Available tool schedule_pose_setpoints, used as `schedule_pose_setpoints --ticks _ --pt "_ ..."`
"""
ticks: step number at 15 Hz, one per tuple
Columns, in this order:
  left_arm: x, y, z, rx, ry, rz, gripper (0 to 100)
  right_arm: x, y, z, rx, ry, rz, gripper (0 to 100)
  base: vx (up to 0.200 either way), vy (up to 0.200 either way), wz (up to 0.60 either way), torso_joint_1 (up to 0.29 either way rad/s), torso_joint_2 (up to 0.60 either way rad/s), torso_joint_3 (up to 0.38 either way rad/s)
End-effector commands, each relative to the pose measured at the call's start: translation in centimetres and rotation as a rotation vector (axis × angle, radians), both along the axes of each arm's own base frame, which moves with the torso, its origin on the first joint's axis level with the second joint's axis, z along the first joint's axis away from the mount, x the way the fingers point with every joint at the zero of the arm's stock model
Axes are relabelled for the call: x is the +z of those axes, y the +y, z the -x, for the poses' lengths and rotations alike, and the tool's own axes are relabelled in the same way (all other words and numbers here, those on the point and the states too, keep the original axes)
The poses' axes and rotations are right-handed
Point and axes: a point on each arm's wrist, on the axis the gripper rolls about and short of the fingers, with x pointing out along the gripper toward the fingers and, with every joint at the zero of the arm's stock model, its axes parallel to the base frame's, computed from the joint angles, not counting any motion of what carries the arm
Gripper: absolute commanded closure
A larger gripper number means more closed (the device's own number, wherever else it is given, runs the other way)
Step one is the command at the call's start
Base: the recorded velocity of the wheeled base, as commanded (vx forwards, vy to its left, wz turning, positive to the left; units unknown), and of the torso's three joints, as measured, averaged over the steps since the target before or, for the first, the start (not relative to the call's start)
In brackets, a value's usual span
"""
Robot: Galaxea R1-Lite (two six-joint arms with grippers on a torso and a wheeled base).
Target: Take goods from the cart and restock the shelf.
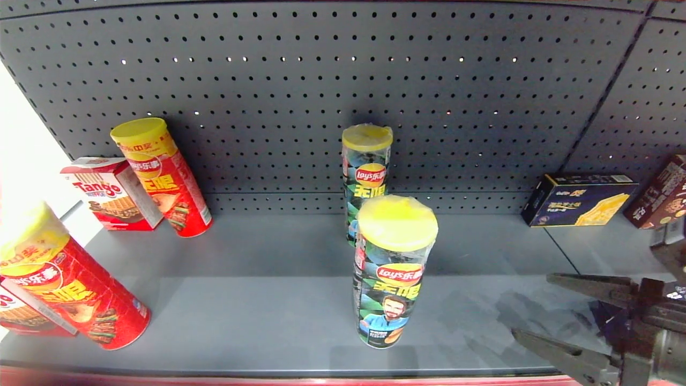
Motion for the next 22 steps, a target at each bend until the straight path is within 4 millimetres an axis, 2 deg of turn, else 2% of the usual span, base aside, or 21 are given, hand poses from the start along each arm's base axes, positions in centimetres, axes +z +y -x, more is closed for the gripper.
schedule_pose_setpoints --ticks 1,4,9,10,22 --pt "0.0 0.0 0.0 0.0 0.003 0.0 0 -0.5 2.2 -2.6 0.01 0.062 0.045 0 0.0 0.0 0.0 0.0 0.0 0.0" --pt "0.0 0.0 0.0 0.0 0.005 0.0 0 -0.6 3.4 -4.2 -0.021 0.076 0.073 0 0.0 0.0 0.0 0.0 0.0 0.0" --pt "0.0 0.0 0.0 0.0 0.005 0.0 0 -0.4 4.5 -5.5 -0.022 0.079 0.078 0 0.0 0.0 0.0 0.0 0.0 0.0" --pt "0.0 0.0 0.0 -0.001 0.005 0.0 0 -0.1 5.6 -6.0 0.0 0.073 0.076 0 0.0 0.0 0.0 0.0 0.0 0.0" --pt "0.0 0.0 0.0 -0.001 0.003 -0.001 0 -0.6 7.1 -7.1 0.002 0.089 0.102 0 0.0 0.0 0.0 0.0 0.0 0.0"
